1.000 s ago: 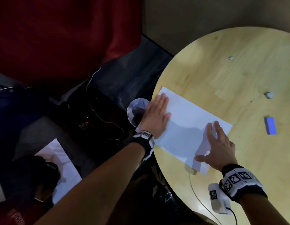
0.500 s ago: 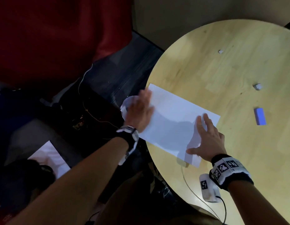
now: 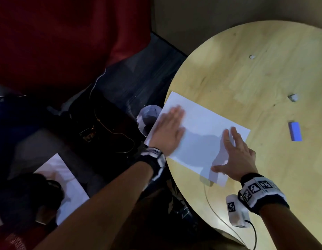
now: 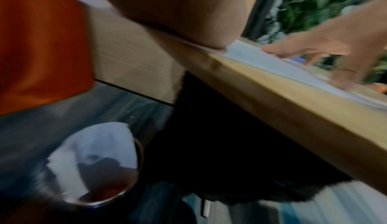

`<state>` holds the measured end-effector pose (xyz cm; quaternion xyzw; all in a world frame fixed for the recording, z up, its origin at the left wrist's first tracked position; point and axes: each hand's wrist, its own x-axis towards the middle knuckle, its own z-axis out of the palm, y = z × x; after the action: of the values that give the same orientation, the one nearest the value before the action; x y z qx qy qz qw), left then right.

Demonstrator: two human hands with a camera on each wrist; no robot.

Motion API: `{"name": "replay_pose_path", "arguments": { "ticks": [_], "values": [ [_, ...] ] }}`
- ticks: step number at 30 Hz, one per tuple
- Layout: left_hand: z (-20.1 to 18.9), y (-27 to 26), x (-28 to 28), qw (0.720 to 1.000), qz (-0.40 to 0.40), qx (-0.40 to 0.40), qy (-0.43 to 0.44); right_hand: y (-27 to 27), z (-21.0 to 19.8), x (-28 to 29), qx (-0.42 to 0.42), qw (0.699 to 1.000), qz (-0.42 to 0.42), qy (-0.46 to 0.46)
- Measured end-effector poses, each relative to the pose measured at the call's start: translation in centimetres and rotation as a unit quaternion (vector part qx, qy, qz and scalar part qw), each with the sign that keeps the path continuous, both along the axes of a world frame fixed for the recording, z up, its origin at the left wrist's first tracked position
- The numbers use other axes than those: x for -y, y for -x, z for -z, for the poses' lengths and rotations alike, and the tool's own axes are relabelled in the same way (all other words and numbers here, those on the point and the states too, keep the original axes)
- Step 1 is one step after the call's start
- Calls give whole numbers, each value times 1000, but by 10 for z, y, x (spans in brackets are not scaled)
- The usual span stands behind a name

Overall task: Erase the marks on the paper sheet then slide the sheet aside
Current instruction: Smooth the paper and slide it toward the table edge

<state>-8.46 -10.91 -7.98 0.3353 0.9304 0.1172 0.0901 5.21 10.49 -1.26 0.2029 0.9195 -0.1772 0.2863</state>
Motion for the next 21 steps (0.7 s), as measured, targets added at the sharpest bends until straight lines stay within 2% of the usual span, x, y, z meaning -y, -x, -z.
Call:
{"name": "replay_pose_path", "arguments": {
  "ticks": [2, 3, 4, 6, 8, 9, 11, 12, 14, 16, 18, 19, 21],
  "values": [
    [1, 19, 18, 993, -119, 19, -20, -2, 0, -1, -4, 1000, -4, -7],
    [0, 23, 16, 988, -148, 24, -35, -4, 0, -2, -8, 1000, -3, -13],
    [-3, 23, 6, 988, -141, 38, -49, -6, 0, -3, -10, 1000, 4, -18],
    [-9, 5, -26, 997, -19, 36, -64, -10, 0, -4, -8, 1000, 20, -22],
    [-10, -25, -55, 988, 75, 71, -115, -14, -1, -4, -6, 999, 27, -20],
    [-9, -37, -62, 984, 118, 69, -110, -14, -1, -4, -7, 999, 26, -18],
    [-10, -38, -56, 984, 144, 57, -83, -13, -1, -4, -5, 1000, 27, -16],
    [-9, -28, -46, 988, 133, 45, -56, -12, -1, -3, -3, 1000, 28, -13],
    [-2, -1, -22, 996, 63, 34, -46, -11, 0, -2, -4, 1000, 30, -7],
    [-4, 26, 2, 998, -57, 31, -28, -11, 0, -1, -3, 999, 33, -7],
    [-8, 37, 5, 987, -156, 37, -29, -11, 0, -1, 0, 999, 35, -8],
    [-10, 36, -5, 987, -155, 29, -43, -11, 0, -1, -1, 999, 36, -8],
    [-14, 17, -39, 995, -53, 39, -70, -9, 0, -2, -1, 999, 36, -9]
  ]
}}
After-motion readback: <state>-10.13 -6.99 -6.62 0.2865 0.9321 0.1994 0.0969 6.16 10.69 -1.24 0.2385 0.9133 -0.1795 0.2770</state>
